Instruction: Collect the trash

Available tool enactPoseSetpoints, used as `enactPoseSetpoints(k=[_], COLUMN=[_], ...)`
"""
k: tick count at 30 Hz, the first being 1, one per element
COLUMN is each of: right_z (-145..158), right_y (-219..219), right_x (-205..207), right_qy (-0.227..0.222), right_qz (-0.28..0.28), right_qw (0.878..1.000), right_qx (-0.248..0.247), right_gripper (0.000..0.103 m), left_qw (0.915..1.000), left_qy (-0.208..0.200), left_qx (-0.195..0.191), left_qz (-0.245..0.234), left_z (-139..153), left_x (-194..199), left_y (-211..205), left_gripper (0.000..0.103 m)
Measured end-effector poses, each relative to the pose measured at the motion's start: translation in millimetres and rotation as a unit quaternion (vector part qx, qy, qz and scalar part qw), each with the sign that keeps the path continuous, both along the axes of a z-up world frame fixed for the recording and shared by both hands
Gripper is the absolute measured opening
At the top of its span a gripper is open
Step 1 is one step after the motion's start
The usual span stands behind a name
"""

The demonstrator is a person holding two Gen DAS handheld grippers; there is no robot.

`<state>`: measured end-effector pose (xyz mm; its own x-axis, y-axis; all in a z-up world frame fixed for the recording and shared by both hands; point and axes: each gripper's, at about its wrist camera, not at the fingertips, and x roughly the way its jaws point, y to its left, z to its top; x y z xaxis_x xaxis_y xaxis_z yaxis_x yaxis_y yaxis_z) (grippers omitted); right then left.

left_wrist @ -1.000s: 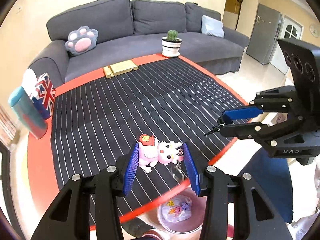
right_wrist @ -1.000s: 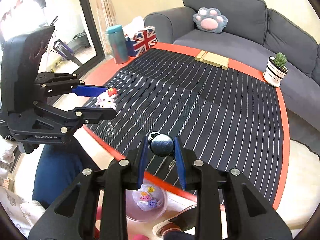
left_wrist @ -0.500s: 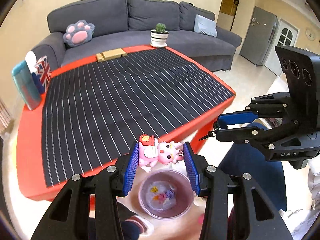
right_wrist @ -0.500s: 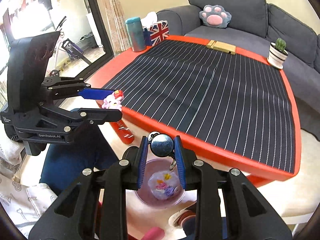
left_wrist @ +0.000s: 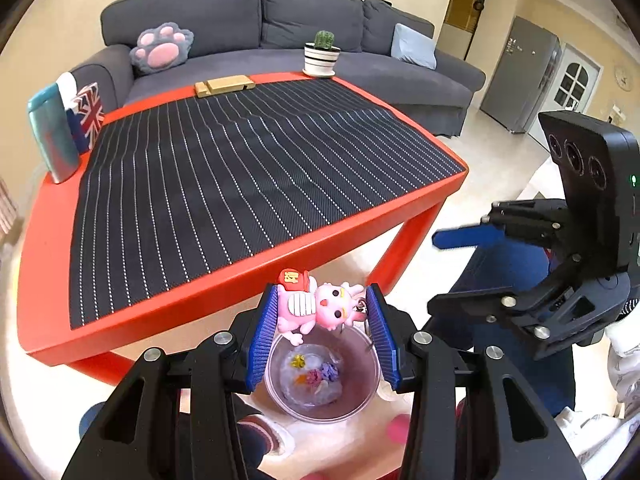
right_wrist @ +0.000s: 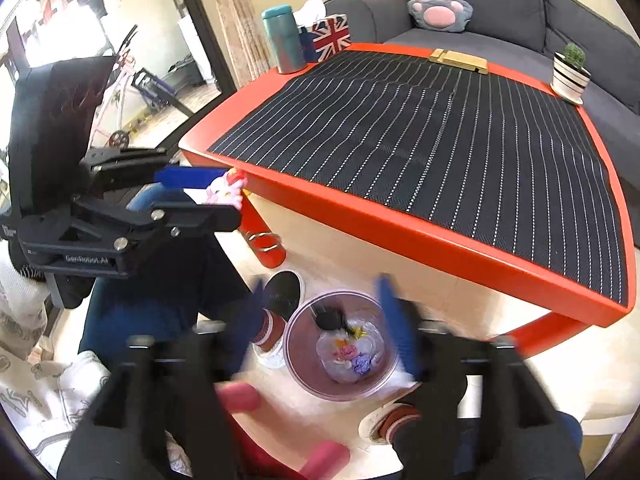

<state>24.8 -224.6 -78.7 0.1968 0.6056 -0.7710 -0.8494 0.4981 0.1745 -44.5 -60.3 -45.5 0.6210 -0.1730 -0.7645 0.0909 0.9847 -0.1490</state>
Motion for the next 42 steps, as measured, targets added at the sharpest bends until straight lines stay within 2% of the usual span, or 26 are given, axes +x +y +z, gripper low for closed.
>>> enactPoseSetpoints(k=[4, 7, 24, 25, 26, 27, 28, 29, 31, 42], right_z=[0, 1, 6, 6, 7, 7, 7, 7, 8, 8], right_y=[-2, -6, -29, -30, -30, -31, -31, -32, -32, -31], right_x=[4, 6, 11, 12, 12, 12, 12, 12, 12, 10], right_qy=[-0.001, -0.007, -0.017, -0.018, -0.017, -0.017, -0.018, -0.018, -0.018, -0.017], right_qz=[-0.013, -0.022, -0.060, -0.062, -0.063, -0.063, -0.064, -0.065, -0.065, -0.064], right_qw=[1.000, 1.000, 0.998, 0.998, 0.998, 0.998, 0.998, 0.998, 0.998, 0.998], right_qx=[0.001, 0.000, 0.009, 0.010, 0.010, 0.011, 0.012, 0.013, 0.014, 0.014], right_gripper=[0.078, 0.082, 0.084, 0.084, 0.085, 0.085, 0.086, 0.086, 0.087, 0.089], left_qw=[1.0000, 1.0000, 0.9994, 0.9994, 0.9994, 0.9995, 0.9996, 0.9997, 0.9998, 0.9998], left_qy=[0.002, 0.004, 0.017, 0.018, 0.017, 0.015, 0.012, 0.011, 0.014, 0.013], left_qx=[0.000, -0.001, -0.002, -0.003, -0.004, -0.008, -0.013, -0.015, -0.013, -0.016], left_qz=[0.001, -0.001, -0.029, -0.030, -0.028, -0.026, -0.021, -0.018, -0.009, 0.004], left_z=[-1, -3, -12, -13, -13, -13, -12, -12, -13, -12], left_x=[-1, -2, 2, 3, 3, 4, 4, 4, 5, 3], left_y=[-1, -2, -20, -20, -20, -19, -17, -17, -14, -9], left_gripper=[0.044, 0.044, 0.045, 0.049, 0.063, 0.071, 0.084, 0.088, 0.091, 0.093])
